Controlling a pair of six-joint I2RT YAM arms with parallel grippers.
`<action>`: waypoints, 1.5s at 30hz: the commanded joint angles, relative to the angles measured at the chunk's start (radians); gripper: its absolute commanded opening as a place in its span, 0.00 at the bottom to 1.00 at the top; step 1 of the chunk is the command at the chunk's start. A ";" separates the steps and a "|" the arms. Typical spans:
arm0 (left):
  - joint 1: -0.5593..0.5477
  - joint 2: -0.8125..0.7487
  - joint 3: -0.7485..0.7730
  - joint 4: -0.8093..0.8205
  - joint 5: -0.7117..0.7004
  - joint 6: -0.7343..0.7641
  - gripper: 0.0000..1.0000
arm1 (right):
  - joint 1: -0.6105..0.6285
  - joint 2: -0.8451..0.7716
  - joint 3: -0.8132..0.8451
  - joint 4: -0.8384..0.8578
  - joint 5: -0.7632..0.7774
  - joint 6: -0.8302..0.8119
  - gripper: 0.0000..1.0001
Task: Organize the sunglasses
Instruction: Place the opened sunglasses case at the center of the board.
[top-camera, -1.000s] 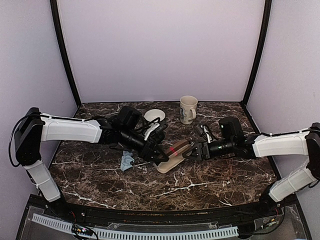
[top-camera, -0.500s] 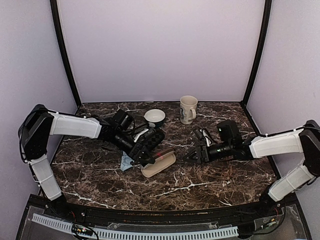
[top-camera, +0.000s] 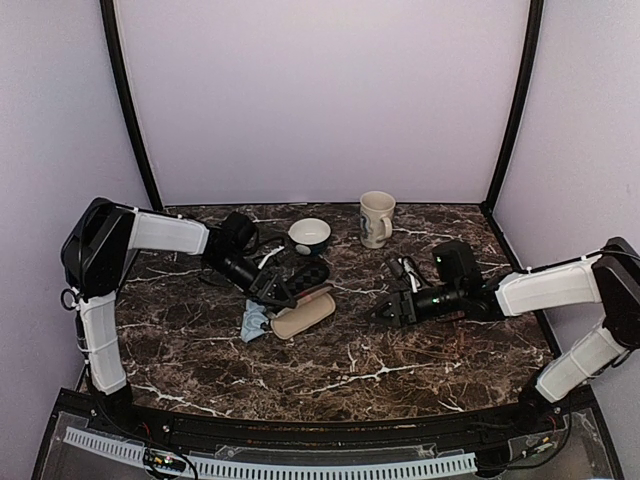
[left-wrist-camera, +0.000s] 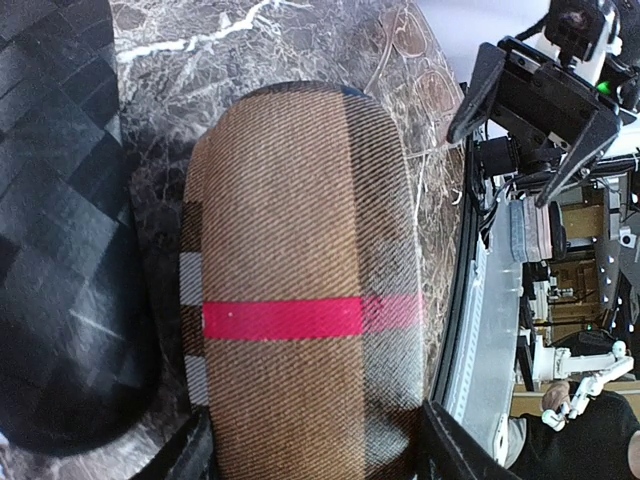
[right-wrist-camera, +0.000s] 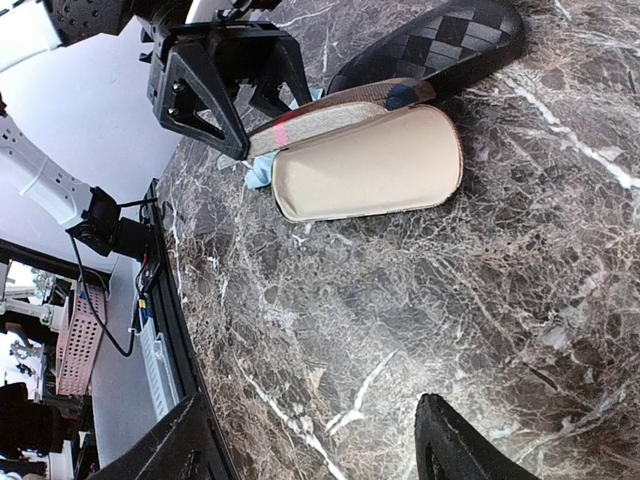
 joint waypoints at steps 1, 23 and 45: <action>0.003 0.047 0.078 -0.099 0.070 0.058 0.21 | -0.004 0.010 -0.014 0.066 -0.017 -0.004 0.70; 0.006 0.046 0.073 -0.123 0.022 0.034 0.73 | -0.005 0.021 -0.039 0.111 -0.016 0.026 0.70; 0.006 -0.108 0.083 -0.171 -0.295 -0.002 0.89 | -0.005 -0.046 0.031 -0.090 0.125 -0.006 0.70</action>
